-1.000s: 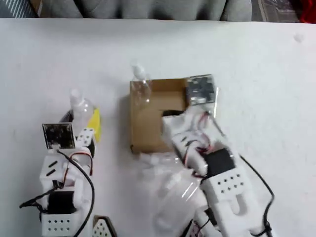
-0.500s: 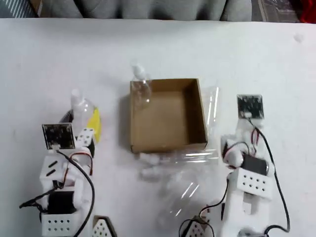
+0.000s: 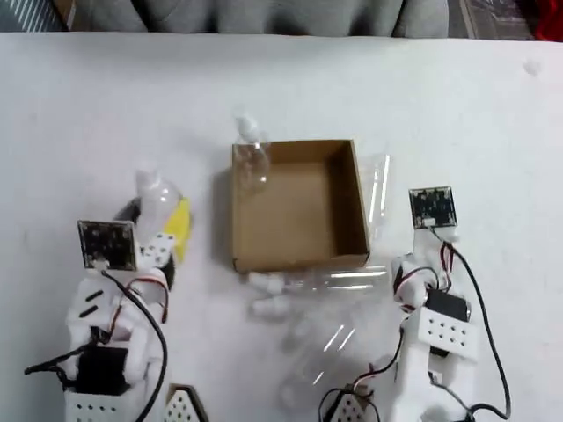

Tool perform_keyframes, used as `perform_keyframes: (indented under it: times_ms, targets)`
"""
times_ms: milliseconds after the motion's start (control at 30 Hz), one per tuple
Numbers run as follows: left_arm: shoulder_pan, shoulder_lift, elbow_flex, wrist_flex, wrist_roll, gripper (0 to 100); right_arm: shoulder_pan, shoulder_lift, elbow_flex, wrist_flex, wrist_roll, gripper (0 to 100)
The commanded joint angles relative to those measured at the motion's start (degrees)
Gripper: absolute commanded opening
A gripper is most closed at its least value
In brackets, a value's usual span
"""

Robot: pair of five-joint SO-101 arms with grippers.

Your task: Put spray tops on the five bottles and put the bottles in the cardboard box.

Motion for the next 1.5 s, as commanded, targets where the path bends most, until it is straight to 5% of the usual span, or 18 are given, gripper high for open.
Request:
perform_keyframes:
  times_ms: [0,233,500,767,1067,1467]
  targets:
    - [7.3,-0.8,-9.2,4.6,-0.6,2,0.2,2.3,-0.6,-3.2,1.0,1.7]
    - [15.7,7.8,-18.7,5.6,-0.2,2,0.6,4.7,-1.5,-4.2,1.1,1.7]
    - [17.2,30.5,-25.0,-5.3,-0.2,2,0.3,4.8,-1.4,-4.2,3.9,1.7]
    - [17.2,41.5,-24.6,-14.3,-0.2,2,0.5,4.8,-1.4,-4.2,4.1,1.7]
    - [17.4,49.9,-16.3,-35.1,-0.2,2,0.3,4.8,-1.4,-4.3,4.2,1.7]
    - [21.8,58.8,-15.9,-41.6,8.6,2,0.4,4.9,-1.2,-5.2,4.2,1.7]
